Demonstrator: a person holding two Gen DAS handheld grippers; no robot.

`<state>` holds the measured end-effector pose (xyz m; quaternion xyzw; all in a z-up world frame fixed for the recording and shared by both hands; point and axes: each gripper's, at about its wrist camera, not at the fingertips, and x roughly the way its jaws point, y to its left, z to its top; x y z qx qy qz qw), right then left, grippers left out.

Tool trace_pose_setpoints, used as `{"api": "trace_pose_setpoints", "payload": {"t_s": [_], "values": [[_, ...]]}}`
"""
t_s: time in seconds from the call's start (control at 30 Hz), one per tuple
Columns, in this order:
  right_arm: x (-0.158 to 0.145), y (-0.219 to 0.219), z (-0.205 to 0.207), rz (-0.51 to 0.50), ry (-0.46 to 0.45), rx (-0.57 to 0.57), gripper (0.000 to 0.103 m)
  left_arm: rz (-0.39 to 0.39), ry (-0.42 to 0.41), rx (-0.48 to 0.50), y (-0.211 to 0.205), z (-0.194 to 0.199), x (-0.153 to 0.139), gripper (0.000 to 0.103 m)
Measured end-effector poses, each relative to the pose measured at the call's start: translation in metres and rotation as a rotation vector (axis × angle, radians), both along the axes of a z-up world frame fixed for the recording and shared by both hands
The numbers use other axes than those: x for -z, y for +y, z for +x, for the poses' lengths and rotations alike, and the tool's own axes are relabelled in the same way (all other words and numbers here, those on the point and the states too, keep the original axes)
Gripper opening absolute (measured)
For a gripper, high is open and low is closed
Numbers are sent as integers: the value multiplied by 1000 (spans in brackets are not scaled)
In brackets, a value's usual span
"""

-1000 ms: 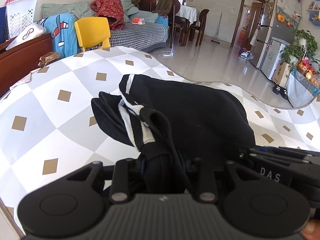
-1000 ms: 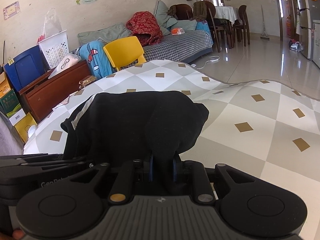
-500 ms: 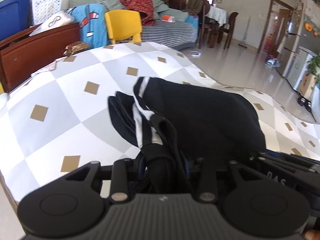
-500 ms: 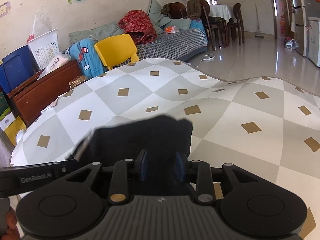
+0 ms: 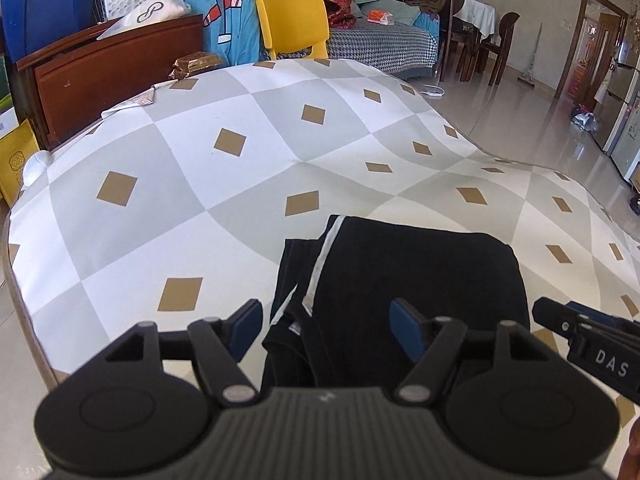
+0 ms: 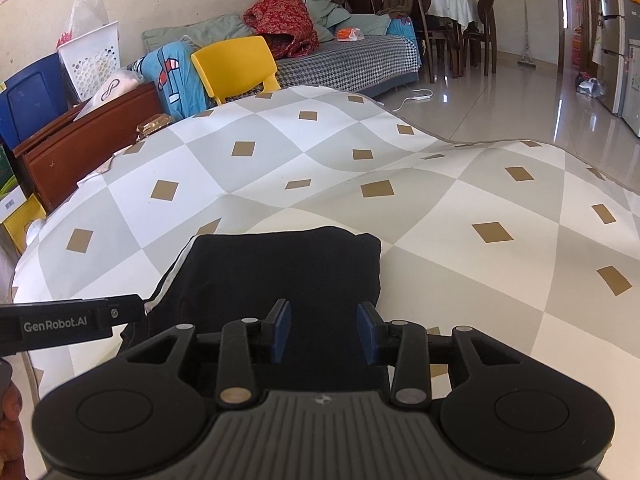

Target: Fold clothes

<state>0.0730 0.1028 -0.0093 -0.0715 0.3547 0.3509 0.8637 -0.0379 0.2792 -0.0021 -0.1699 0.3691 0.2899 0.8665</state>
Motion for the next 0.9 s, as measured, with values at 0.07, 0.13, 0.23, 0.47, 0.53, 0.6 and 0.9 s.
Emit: {"api": "trace_pose_setpoints", "payload": {"t_s": [0.07, 0.13, 0.23, 0.47, 0.53, 0.6, 0.9], "values": [[2, -2, -3, -23, 7, -4, 39, -5, 3, 8, -2, -1, 1, 68], [4, -4, -5, -41, 20, -5, 40, -11, 14, 24, -6, -1, 3, 69], [8, -7, -8, -83, 43, -1, 42, -26, 30, 43, -13, -2, 6, 70], [11, -19, -14, -149, 75, 3, 44, -37, 54, 56, -29, -8, 13, 82], [12, -24, -15, -161, 98, 13, 45, -47, 64, 54, -34, -11, 17, 84], [13, -28, -15, -186, 122, 25, 45, -57, 77, 58, -40, -13, 21, 84], [10, -49, -19, -245, 158, 63, 46, -55, 112, 80, -67, -27, 25, 97]]}}
